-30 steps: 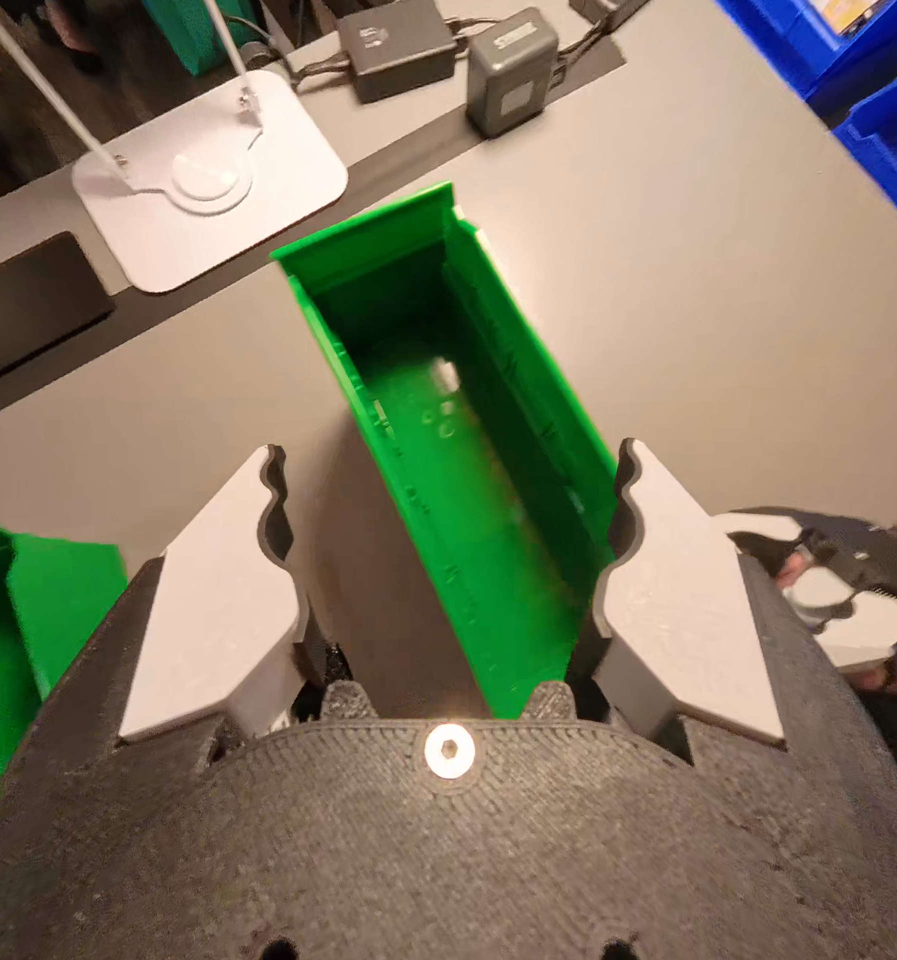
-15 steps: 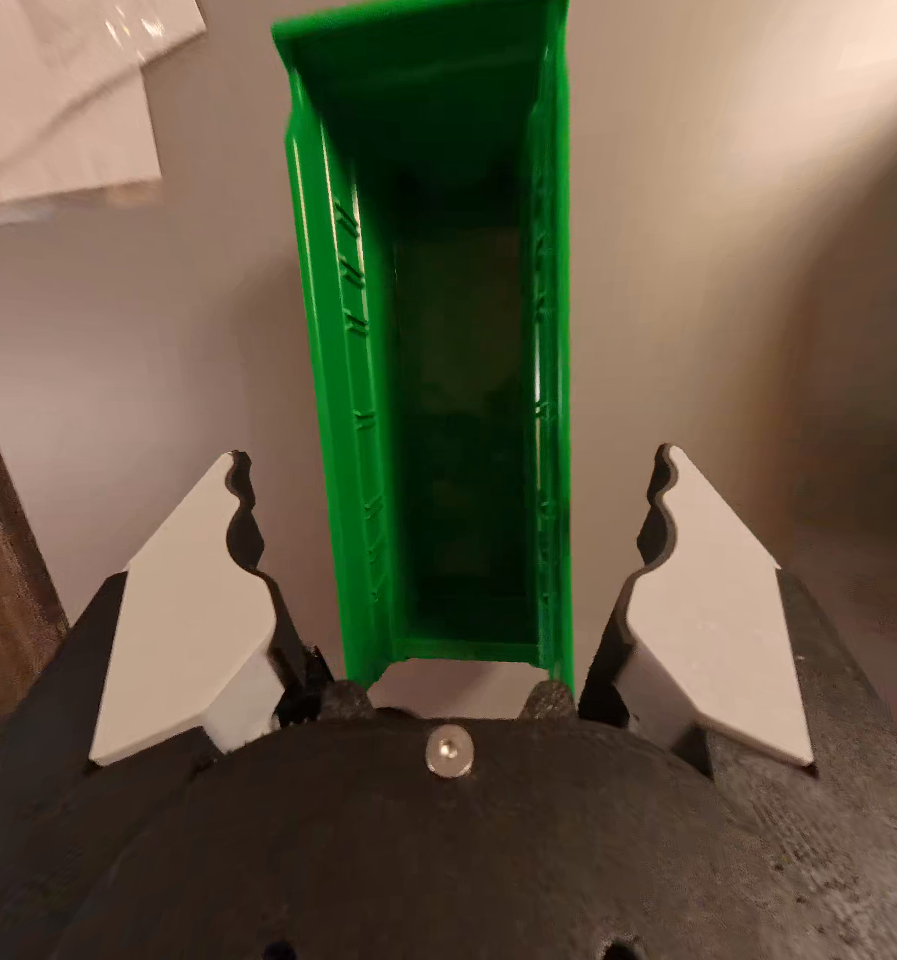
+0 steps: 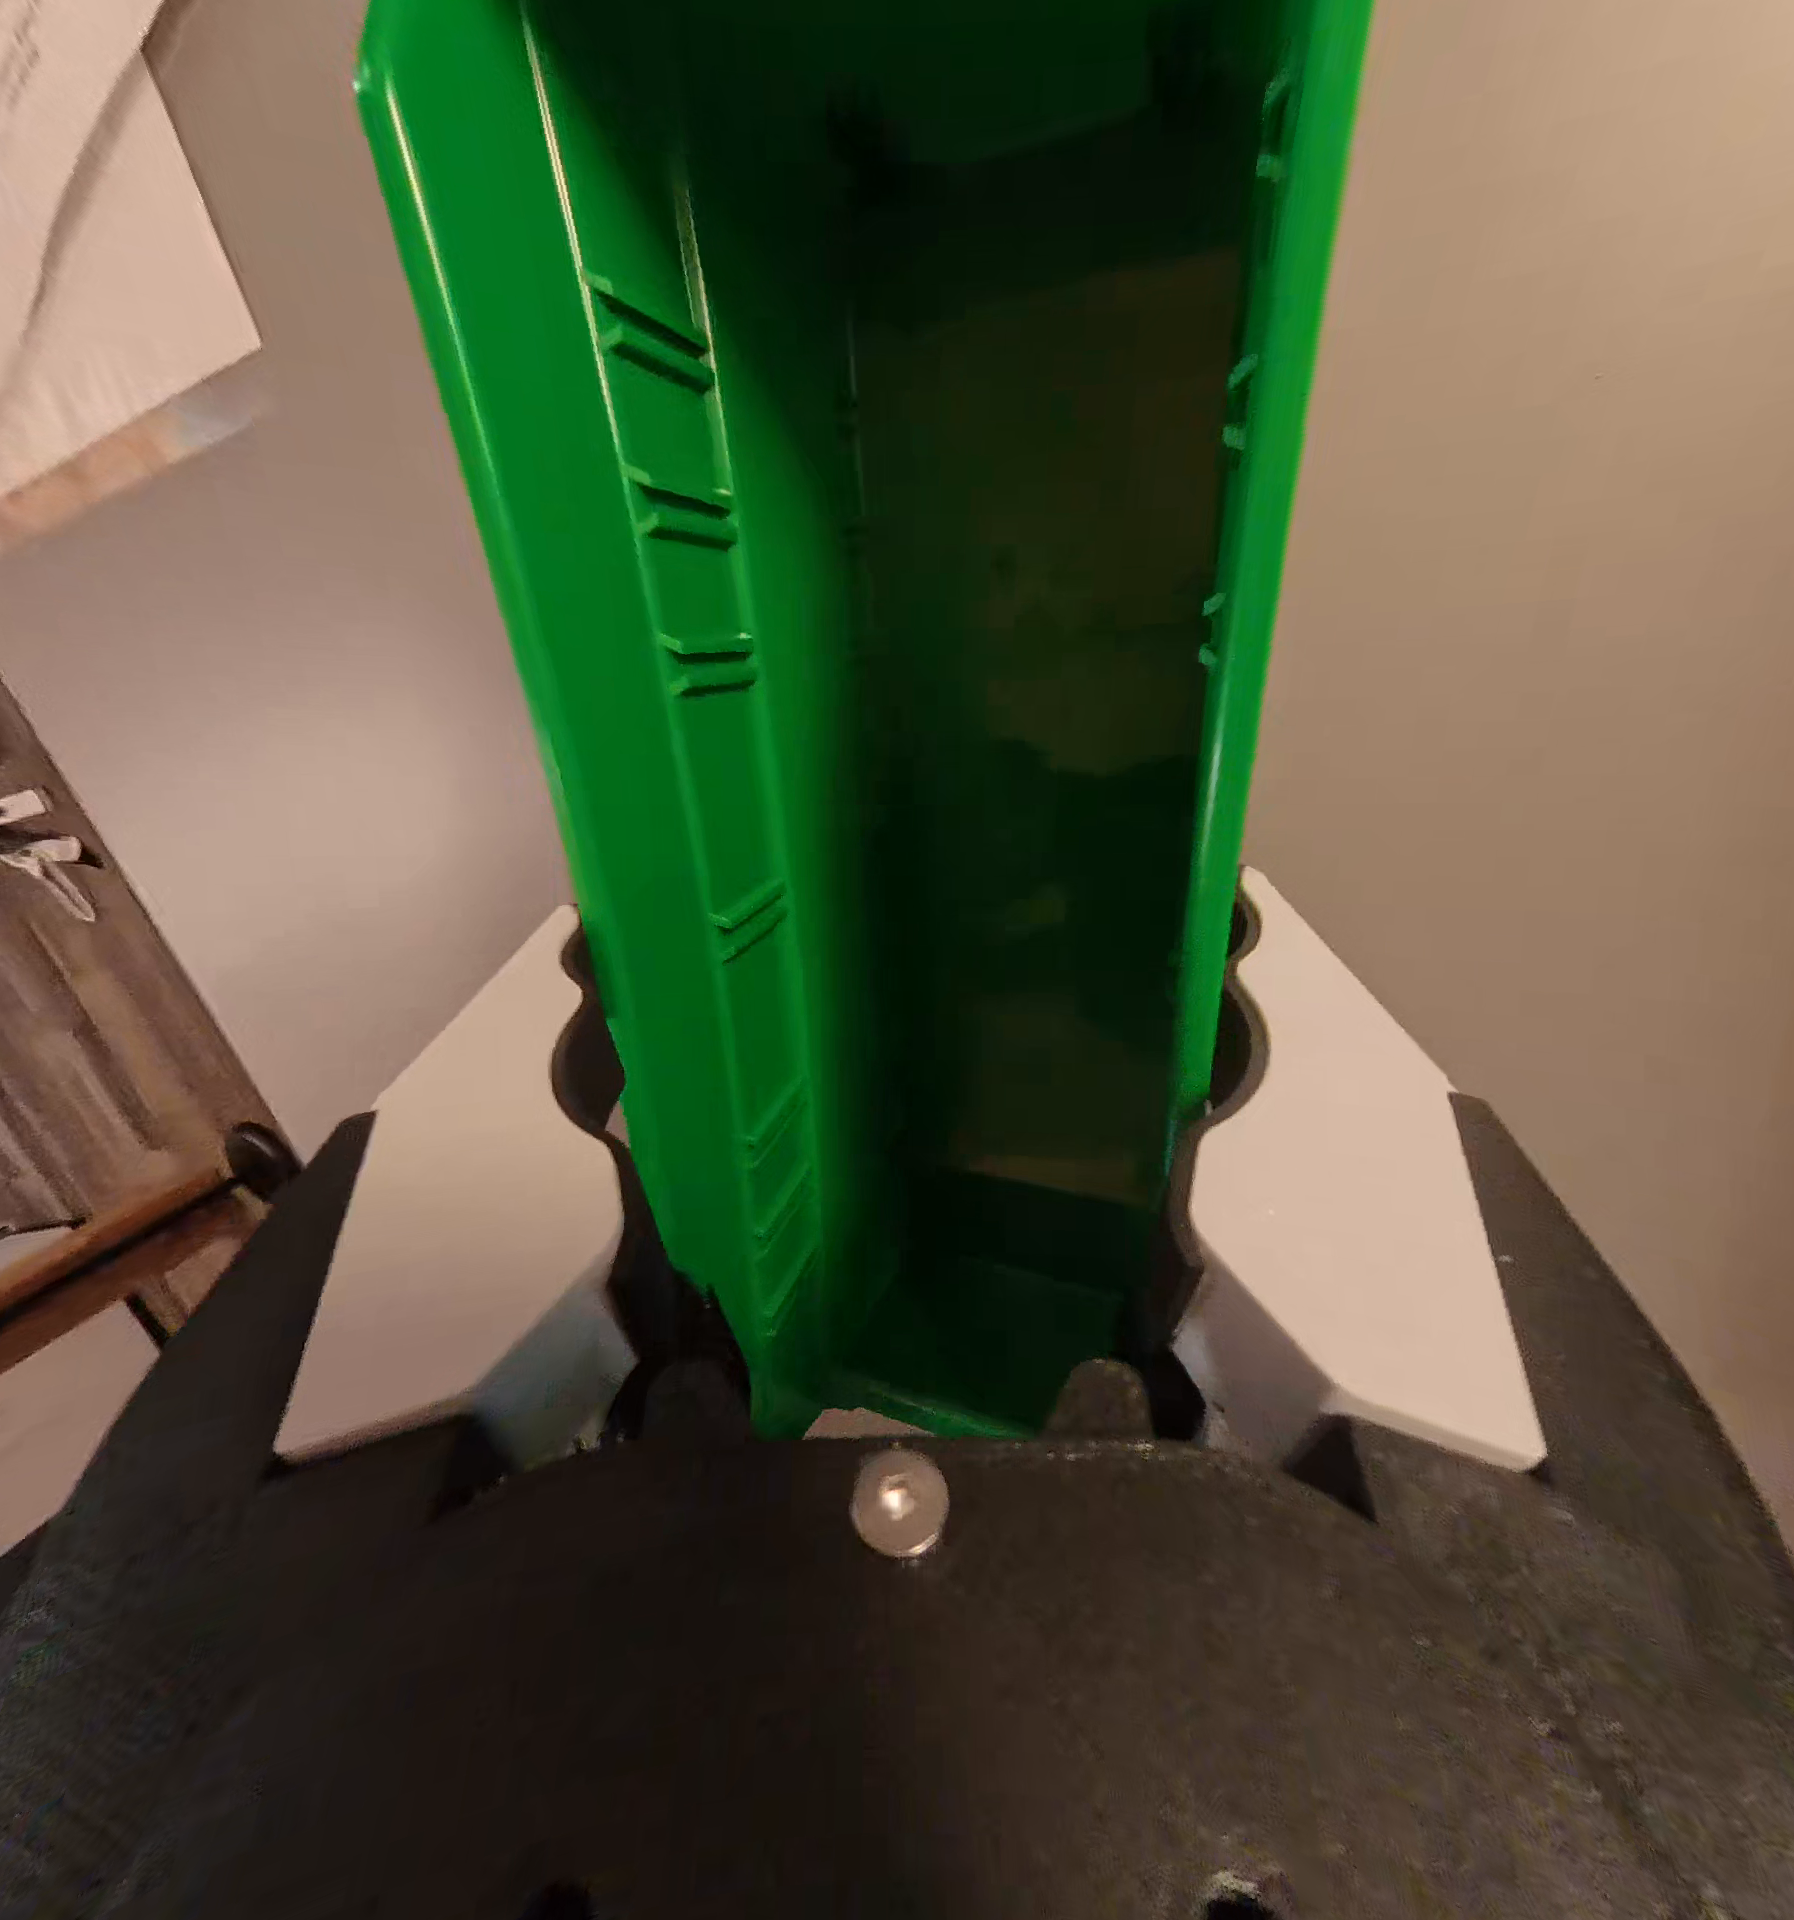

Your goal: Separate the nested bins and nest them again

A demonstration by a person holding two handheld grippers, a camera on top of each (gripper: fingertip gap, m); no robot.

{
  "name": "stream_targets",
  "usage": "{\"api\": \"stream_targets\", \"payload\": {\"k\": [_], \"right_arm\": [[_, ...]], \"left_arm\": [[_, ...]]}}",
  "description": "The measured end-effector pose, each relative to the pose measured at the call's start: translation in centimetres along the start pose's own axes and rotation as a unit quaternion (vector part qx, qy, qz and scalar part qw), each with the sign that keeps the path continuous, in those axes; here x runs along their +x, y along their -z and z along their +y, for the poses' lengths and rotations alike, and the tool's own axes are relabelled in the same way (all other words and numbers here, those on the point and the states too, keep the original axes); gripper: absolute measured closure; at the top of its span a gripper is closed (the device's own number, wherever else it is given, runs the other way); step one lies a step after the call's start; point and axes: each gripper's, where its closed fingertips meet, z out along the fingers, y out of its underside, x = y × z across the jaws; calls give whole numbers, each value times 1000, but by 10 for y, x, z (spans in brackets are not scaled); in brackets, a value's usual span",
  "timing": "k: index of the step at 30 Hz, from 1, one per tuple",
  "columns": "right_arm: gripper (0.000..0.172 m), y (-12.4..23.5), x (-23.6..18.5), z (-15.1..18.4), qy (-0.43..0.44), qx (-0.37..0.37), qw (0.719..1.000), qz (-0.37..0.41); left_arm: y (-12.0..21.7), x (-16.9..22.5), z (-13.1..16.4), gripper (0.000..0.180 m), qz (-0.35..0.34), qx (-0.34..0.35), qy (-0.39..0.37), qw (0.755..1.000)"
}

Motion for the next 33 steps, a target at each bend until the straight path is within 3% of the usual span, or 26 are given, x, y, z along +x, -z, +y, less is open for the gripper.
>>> {"api": "stream_targets", "payload": {"k": [9,15,25,29,33], "right_arm": [[79,1,-2,-1,3,3,1000,-3],[78,1,-2,-1,4,4,1000,-3],[78,0,-2,0,3,0,1000,-3],[79,0,-1,0,3,0,1000,-3],[78,0,-2,-1,1,2,1000,-4]], "left_arm": [[14,45,-7,59,86,-1,-26,996],[17,55,-4,50,76,-30,-67,994],[27,55,-28,34,160,-3,-124,979],[16,63,-31,38,154,-12,-135,979],[20,66,-37,62,166,-5,-103,981]]}}
